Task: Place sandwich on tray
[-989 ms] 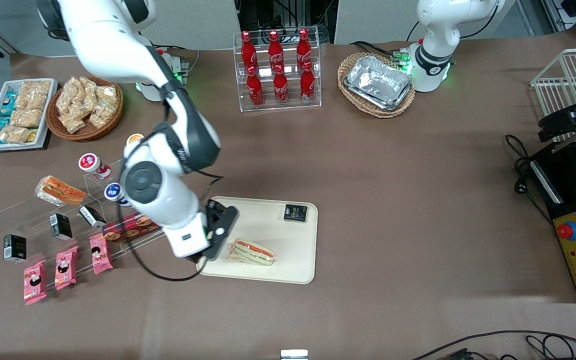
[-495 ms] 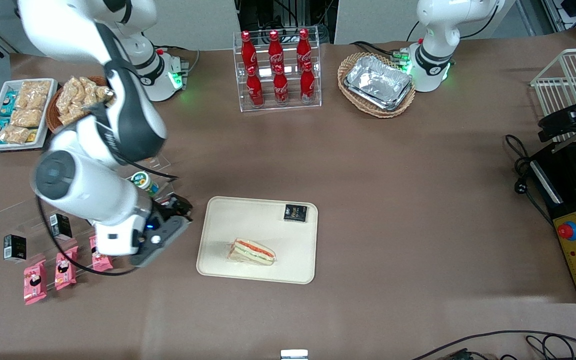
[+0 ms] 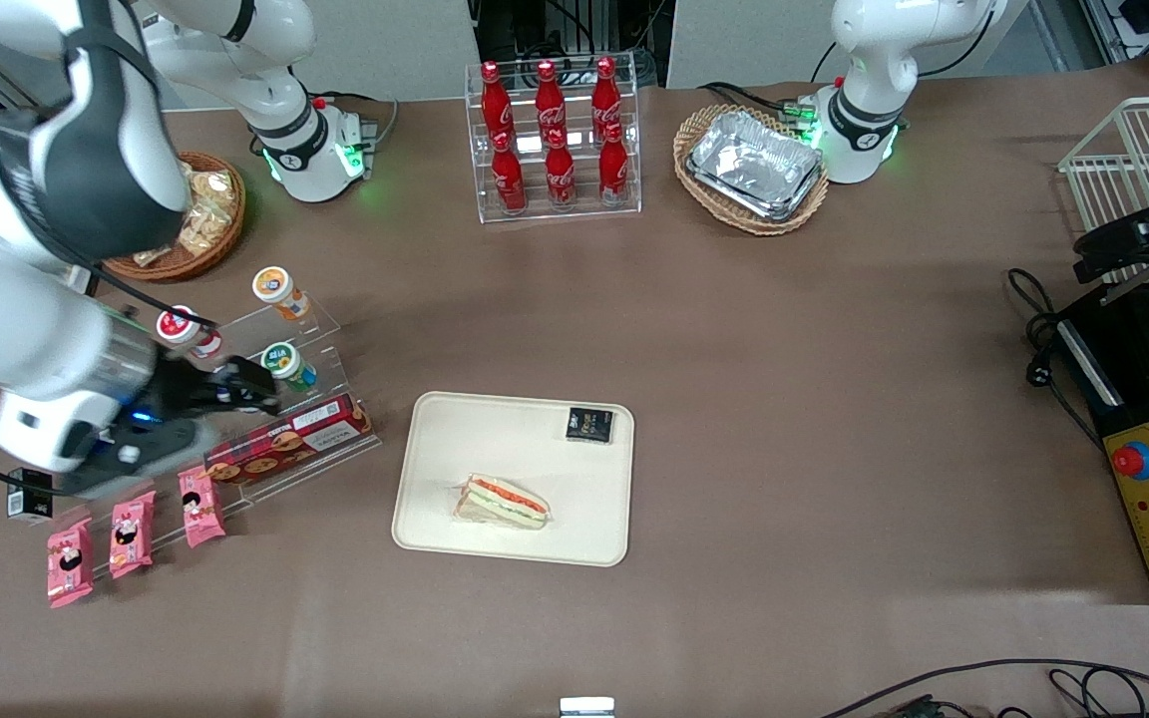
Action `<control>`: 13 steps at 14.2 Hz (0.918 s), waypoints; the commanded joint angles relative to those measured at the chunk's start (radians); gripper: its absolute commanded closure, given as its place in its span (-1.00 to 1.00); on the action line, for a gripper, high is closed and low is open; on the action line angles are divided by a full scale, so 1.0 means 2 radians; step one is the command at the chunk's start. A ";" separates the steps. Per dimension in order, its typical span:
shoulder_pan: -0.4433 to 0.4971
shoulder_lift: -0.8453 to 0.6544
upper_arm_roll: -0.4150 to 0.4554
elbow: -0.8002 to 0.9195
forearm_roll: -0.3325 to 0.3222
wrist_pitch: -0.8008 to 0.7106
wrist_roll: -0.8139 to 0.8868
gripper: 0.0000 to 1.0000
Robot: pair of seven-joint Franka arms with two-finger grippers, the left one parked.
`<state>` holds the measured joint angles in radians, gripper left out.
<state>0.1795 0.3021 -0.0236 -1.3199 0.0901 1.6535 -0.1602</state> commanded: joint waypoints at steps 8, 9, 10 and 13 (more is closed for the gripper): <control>-0.079 -0.126 0.007 -0.083 -0.062 -0.021 0.020 -1.00; -0.079 -0.134 0.003 -0.095 -0.061 -0.015 0.016 -1.00; -0.078 -0.141 -0.005 -0.108 -0.061 -0.005 0.006 -1.00; -0.072 -0.164 -0.024 -0.157 -0.057 0.029 -0.003 -1.00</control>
<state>0.0299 0.0491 -0.0488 -1.5019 -0.0150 1.6319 -0.1450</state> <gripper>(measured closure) 0.000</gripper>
